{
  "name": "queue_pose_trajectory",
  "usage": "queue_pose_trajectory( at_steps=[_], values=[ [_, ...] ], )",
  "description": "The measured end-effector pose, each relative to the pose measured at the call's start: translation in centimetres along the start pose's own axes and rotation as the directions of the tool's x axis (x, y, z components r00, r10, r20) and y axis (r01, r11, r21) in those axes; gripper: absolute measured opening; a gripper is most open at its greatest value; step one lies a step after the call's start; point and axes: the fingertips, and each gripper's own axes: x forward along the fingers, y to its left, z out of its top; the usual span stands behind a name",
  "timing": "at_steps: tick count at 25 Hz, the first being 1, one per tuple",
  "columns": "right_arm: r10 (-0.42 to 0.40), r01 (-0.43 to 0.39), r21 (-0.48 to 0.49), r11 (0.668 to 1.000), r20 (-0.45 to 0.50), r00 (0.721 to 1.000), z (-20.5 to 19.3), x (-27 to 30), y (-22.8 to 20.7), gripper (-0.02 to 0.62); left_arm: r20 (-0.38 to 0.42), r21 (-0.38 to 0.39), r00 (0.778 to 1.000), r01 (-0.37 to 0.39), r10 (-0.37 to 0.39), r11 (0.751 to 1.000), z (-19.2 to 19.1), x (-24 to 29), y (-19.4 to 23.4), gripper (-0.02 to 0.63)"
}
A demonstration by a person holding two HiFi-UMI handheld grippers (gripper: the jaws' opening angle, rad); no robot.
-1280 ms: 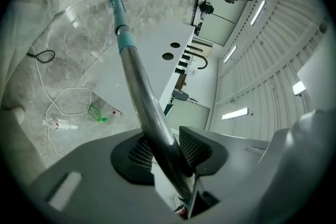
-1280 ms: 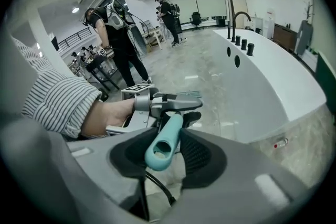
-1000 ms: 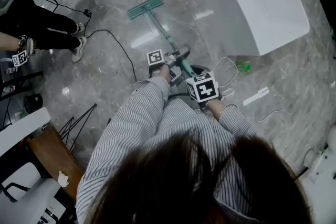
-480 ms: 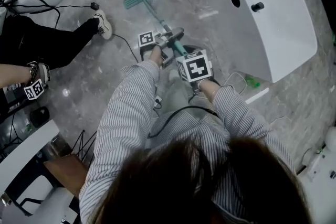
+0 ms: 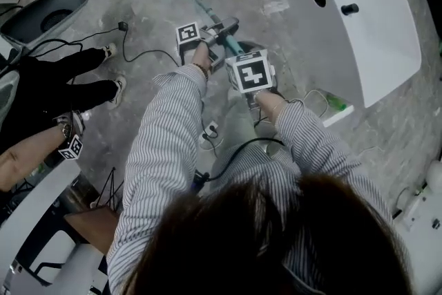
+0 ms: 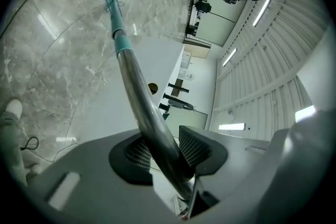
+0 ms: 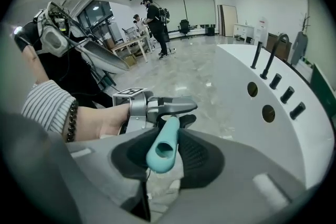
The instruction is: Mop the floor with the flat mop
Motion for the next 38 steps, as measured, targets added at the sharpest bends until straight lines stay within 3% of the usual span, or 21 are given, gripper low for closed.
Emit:
queue_pose_trajectory(
  at_steps=[9, 19, 23, 34, 38],
  values=[
    [-0.006, 0.006, -0.009, 1.0, 0.009, 1.0, -2.2, -1.7, -1.2, 0.112, 0.004, -0.004, 1.0, 0.028, -0.028, 1.0, -2.6, 0.9, 1.0, 0.137],
    [0.0, 0.001, -0.006, 1.0, 0.036, 0.999, -10.8, -7.8, -3.0, 0.11, 0.029, -0.009, 0.999, 0.045, -0.045, 0.999, -12.6, 1.0, 4.4, 0.137],
    [0.014, -0.013, -0.007, 1.0, 0.047, 0.999, -17.2, -11.2, -4.0, 0.112, 0.035, -0.004, 0.998, 0.045, -0.045, 0.999, -19.1, 1.1, 7.5, 0.137],
    [0.038, -0.038, -0.013, 0.999, 0.016, 0.999, -39.6, -24.2, -8.0, 0.112, 0.063, -0.006, 0.995, 0.074, -0.074, 0.997, -42.6, 1.1, 18.1, 0.136],
    [0.047, -0.047, -0.031, 0.998, -0.002, 0.999, -45.6, -29.1, -9.7, 0.111, 0.04, -0.026, 0.996, 0.08, -0.079, 0.996, -50.4, 1.9, 20.3, 0.13]
  ],
)
